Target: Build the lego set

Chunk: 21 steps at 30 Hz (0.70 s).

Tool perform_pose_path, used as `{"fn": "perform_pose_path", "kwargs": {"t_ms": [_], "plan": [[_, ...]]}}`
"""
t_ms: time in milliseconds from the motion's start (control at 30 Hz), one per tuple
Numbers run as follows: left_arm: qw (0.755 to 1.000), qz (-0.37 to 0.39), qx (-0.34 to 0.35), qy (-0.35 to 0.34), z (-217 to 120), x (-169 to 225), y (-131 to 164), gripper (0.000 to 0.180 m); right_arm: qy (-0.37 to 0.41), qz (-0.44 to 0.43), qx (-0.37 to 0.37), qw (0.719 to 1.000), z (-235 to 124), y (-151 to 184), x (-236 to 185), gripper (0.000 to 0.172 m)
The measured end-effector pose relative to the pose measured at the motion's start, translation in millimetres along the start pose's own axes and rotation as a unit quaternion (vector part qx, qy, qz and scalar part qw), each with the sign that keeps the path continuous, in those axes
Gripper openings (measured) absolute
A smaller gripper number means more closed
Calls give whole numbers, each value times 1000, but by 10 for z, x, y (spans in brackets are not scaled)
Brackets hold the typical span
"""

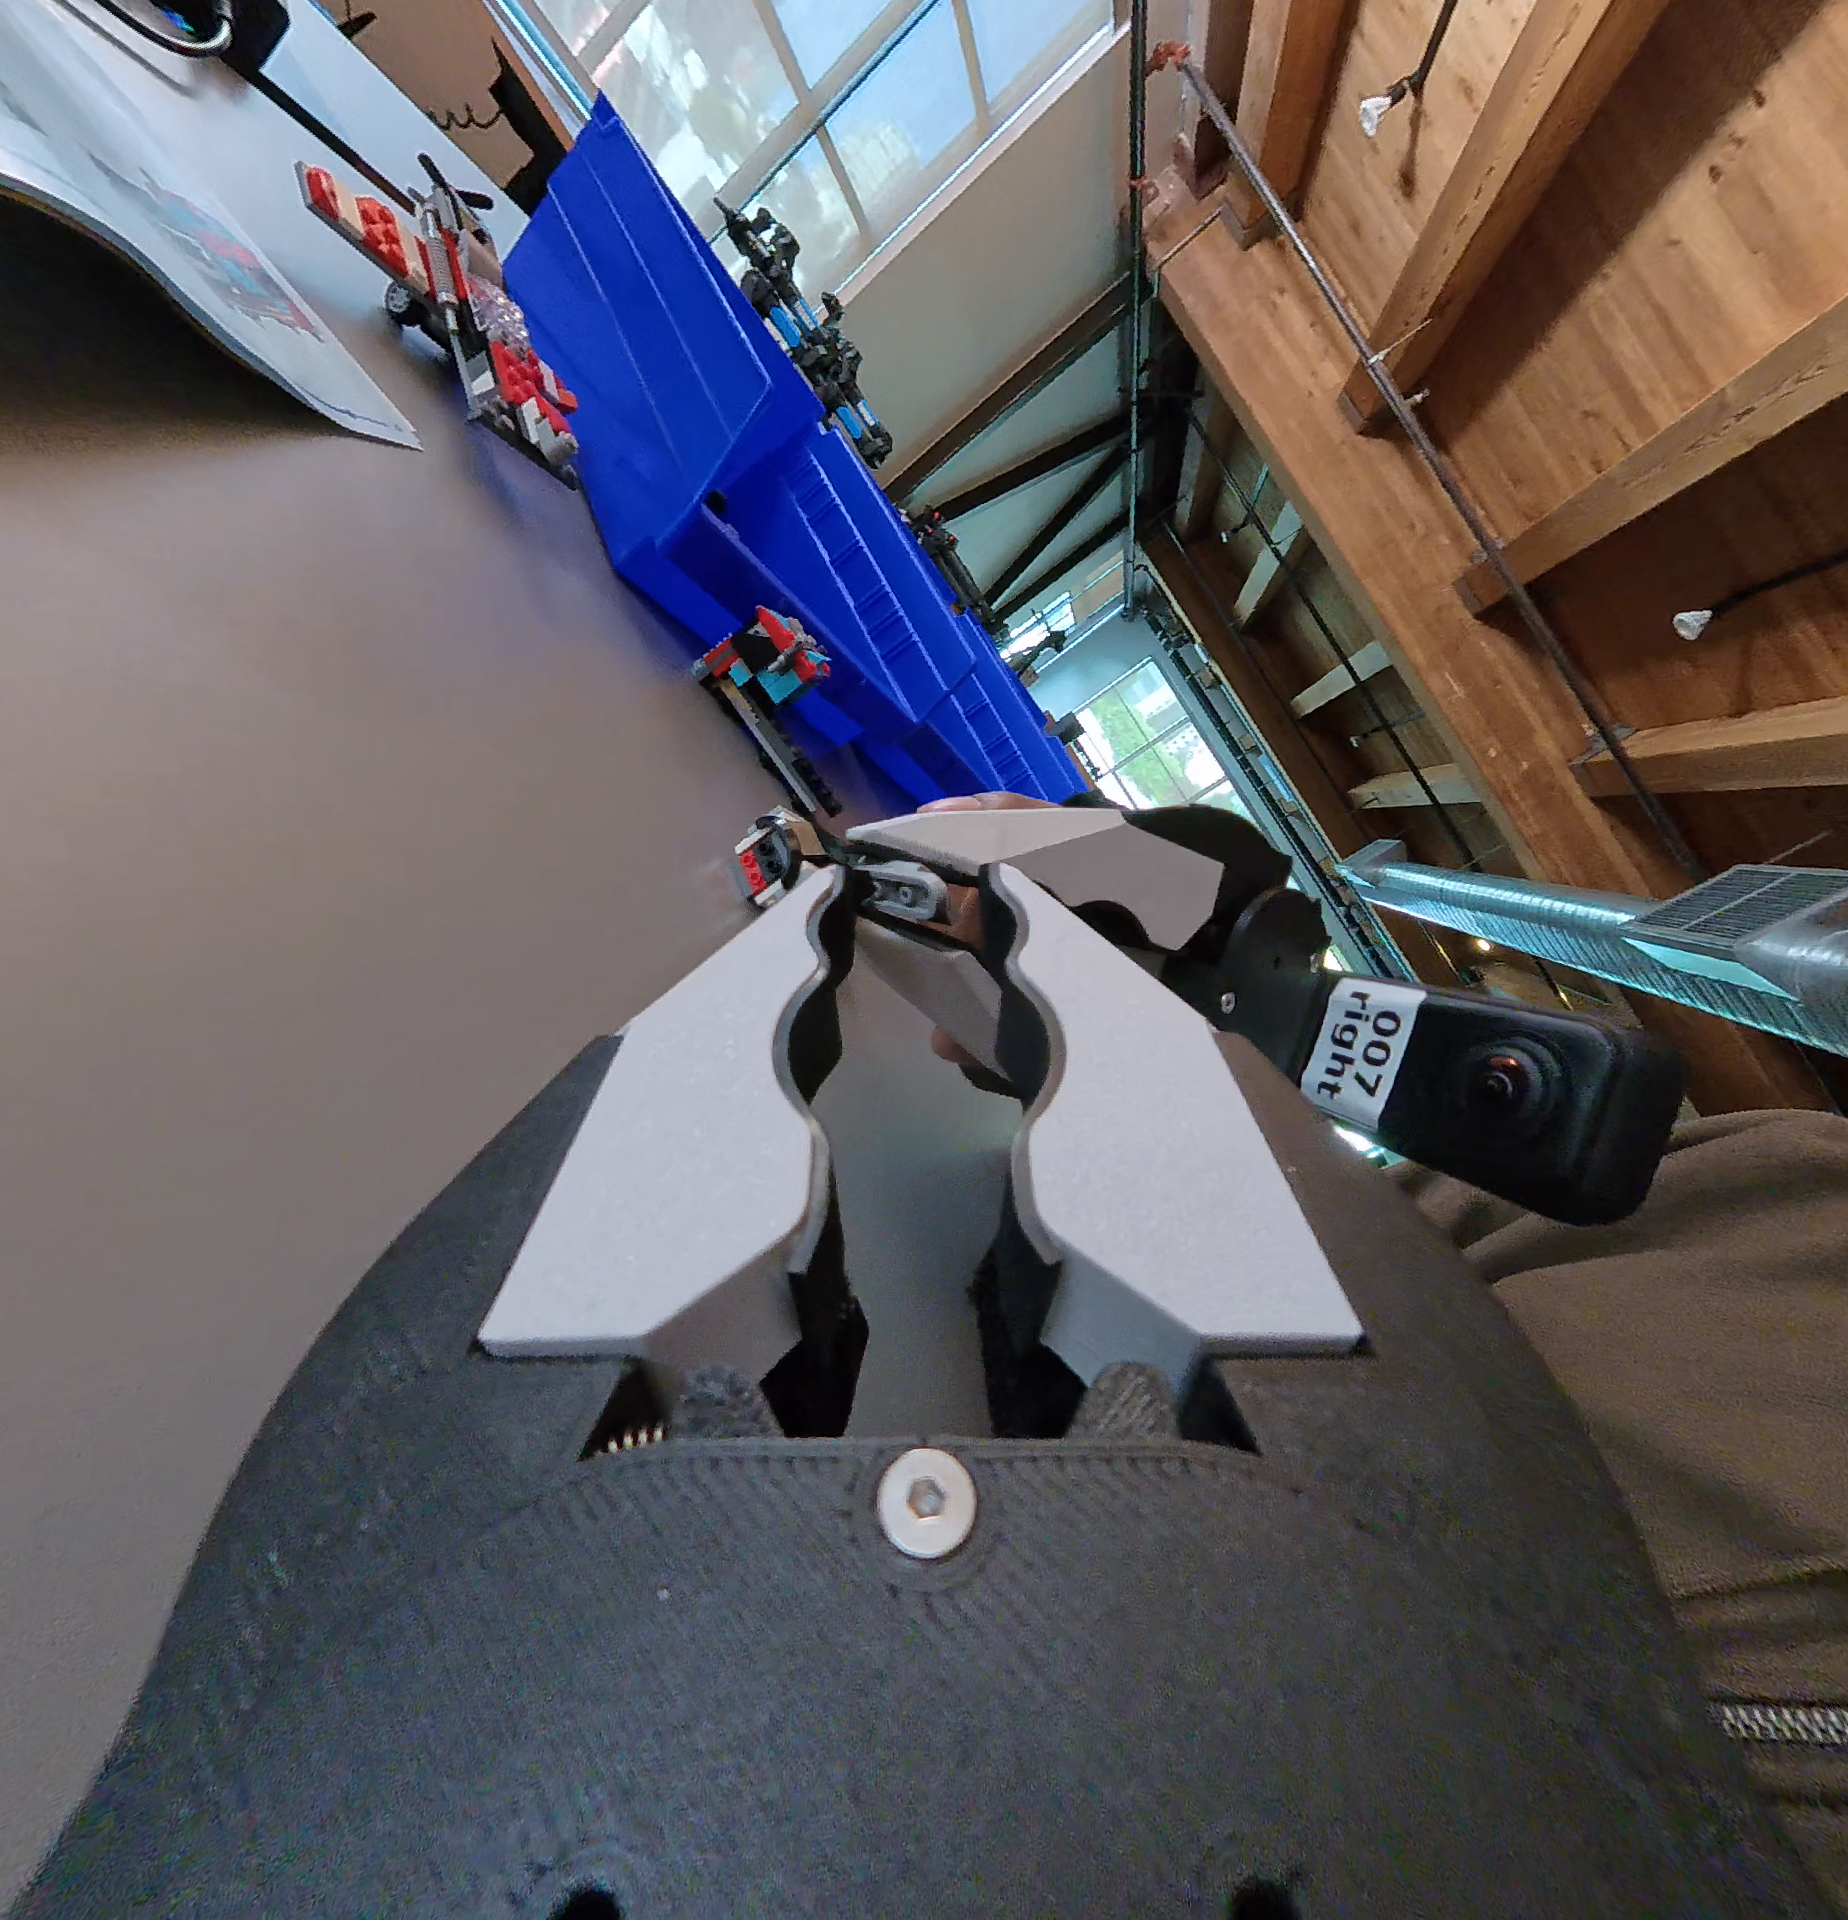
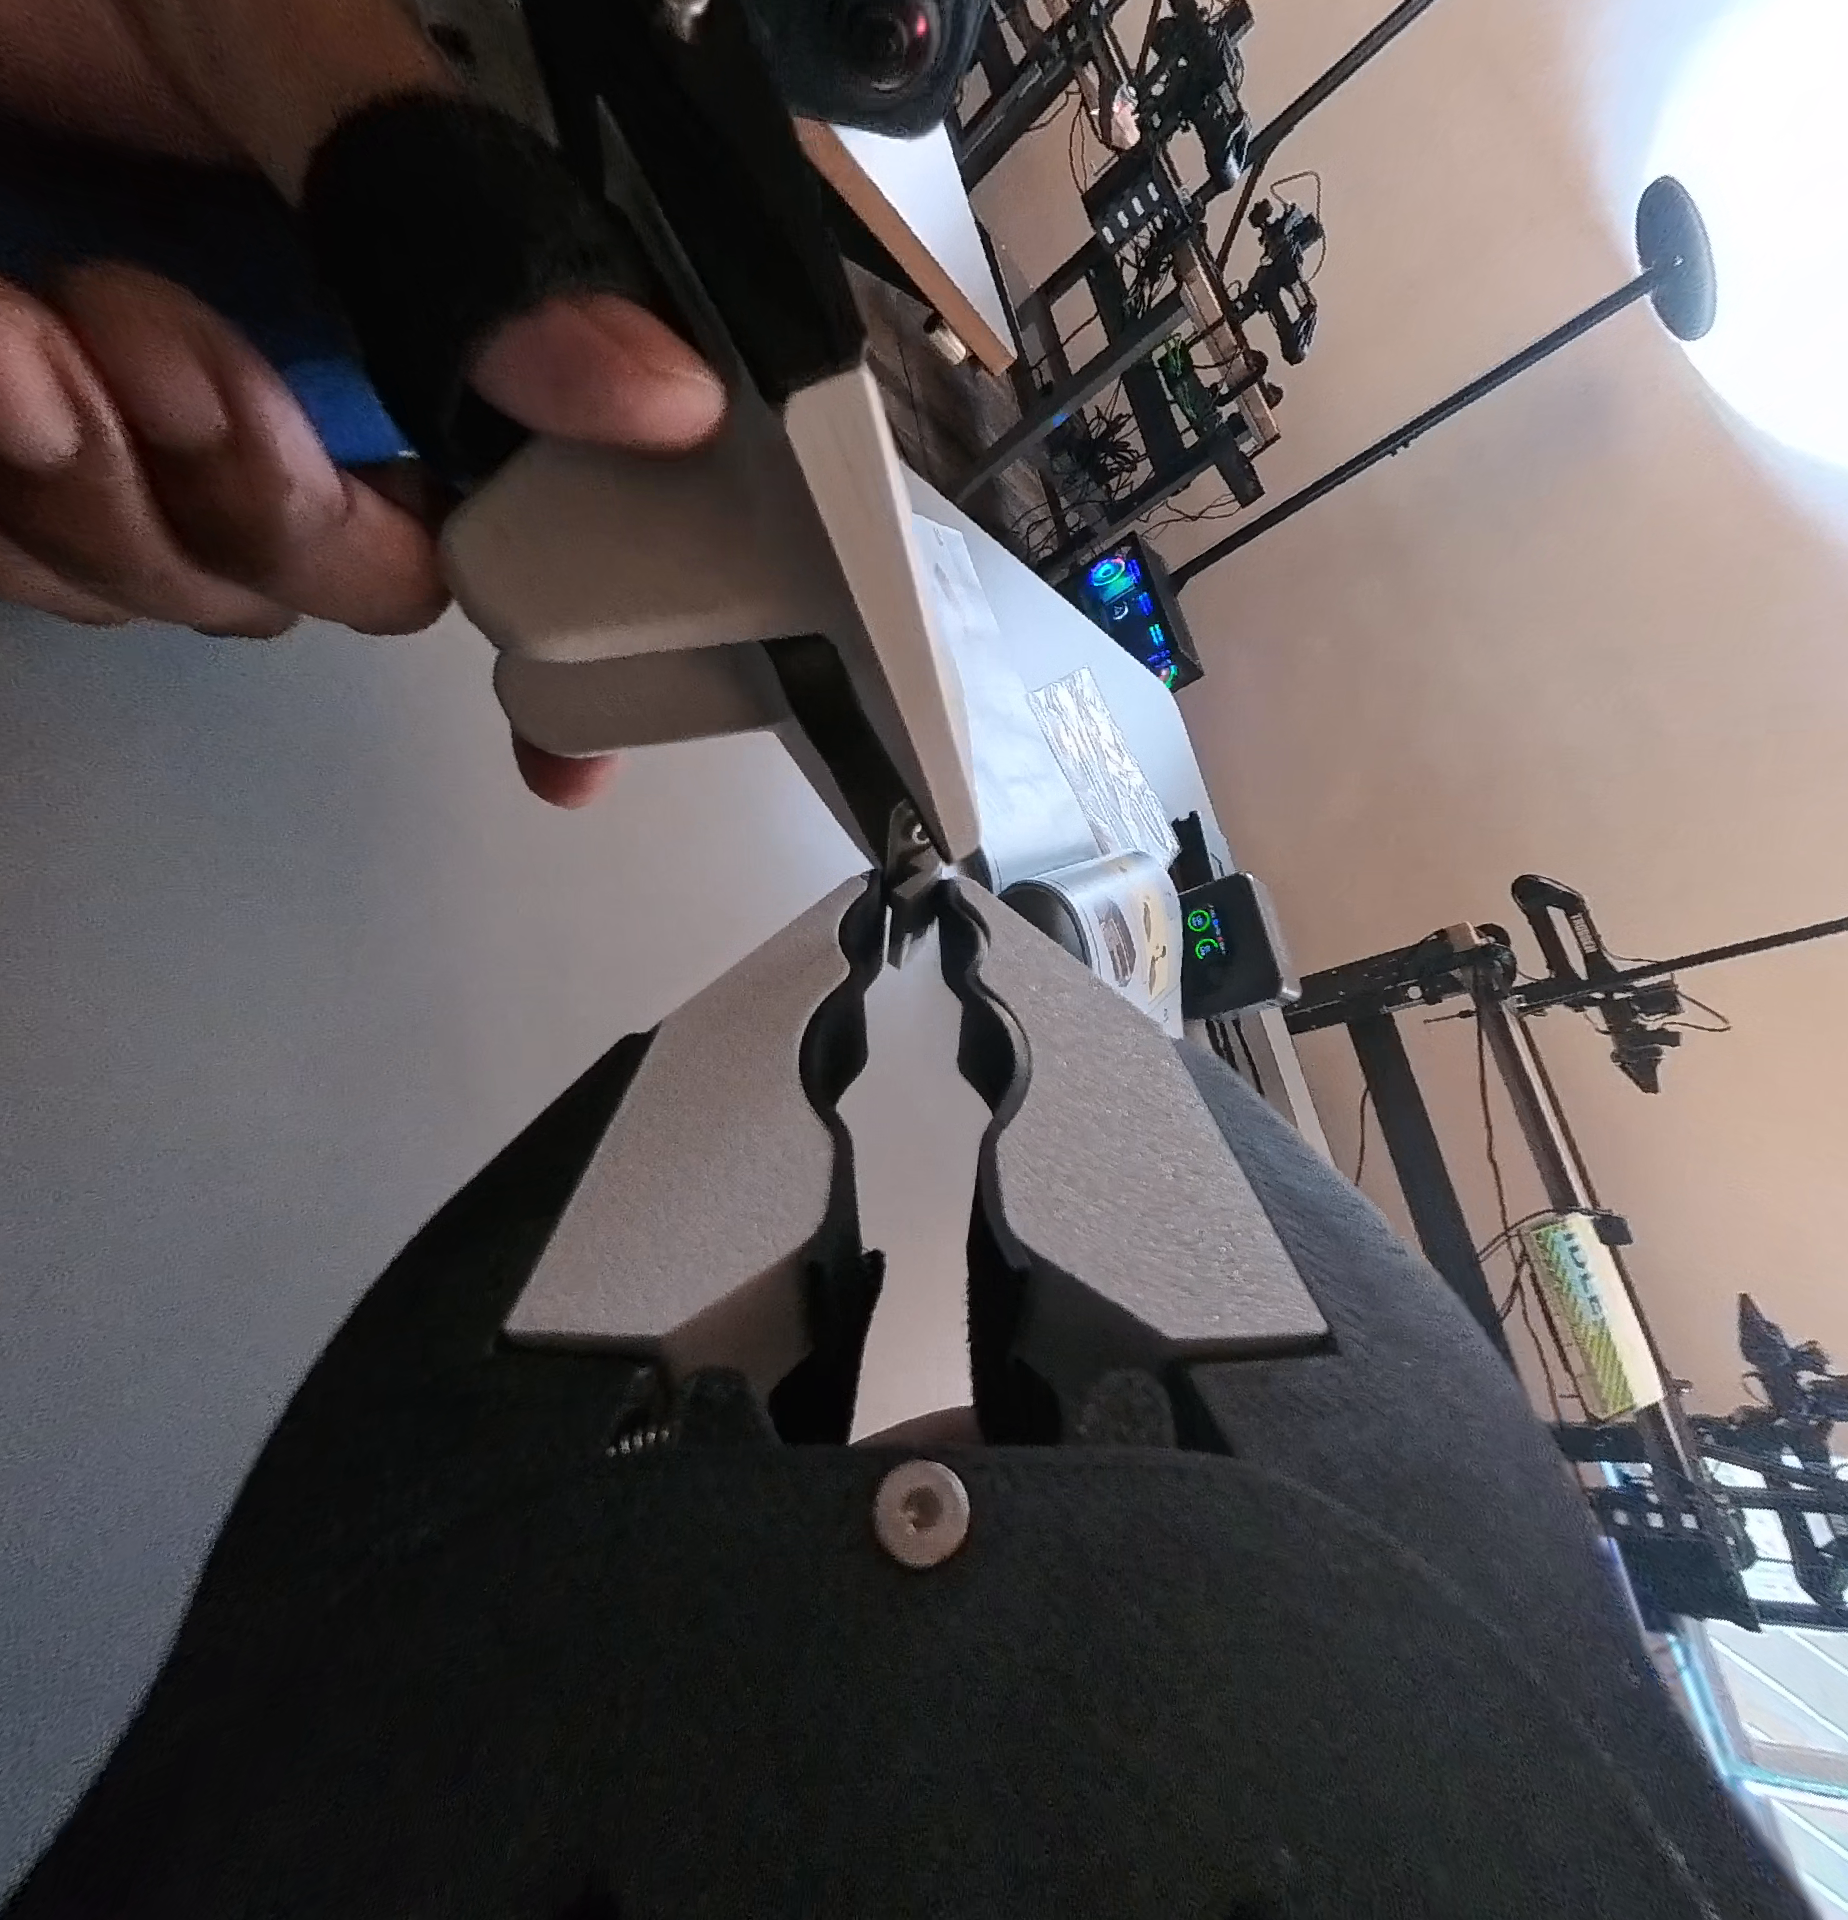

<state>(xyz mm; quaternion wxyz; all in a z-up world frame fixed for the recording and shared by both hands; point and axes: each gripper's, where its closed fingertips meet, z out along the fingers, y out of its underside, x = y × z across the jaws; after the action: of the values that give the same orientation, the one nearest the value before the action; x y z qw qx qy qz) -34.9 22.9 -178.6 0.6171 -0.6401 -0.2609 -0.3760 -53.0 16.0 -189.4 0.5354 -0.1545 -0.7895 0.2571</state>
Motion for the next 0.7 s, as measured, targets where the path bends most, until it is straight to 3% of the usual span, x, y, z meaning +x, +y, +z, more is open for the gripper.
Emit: {"fn": "perform_pose_path", "kwargs": {"t_ms": [433, 700], "plan": [[995, 70, 6, -70, 38, -88, -28, 17, 56, -76, -35, 995, 71, 82, 51, 11], [997, 49, 23, -48, 30, -81, -63, 10, 84, -97, -32, 991, 76, 61, 102, 11]]}}
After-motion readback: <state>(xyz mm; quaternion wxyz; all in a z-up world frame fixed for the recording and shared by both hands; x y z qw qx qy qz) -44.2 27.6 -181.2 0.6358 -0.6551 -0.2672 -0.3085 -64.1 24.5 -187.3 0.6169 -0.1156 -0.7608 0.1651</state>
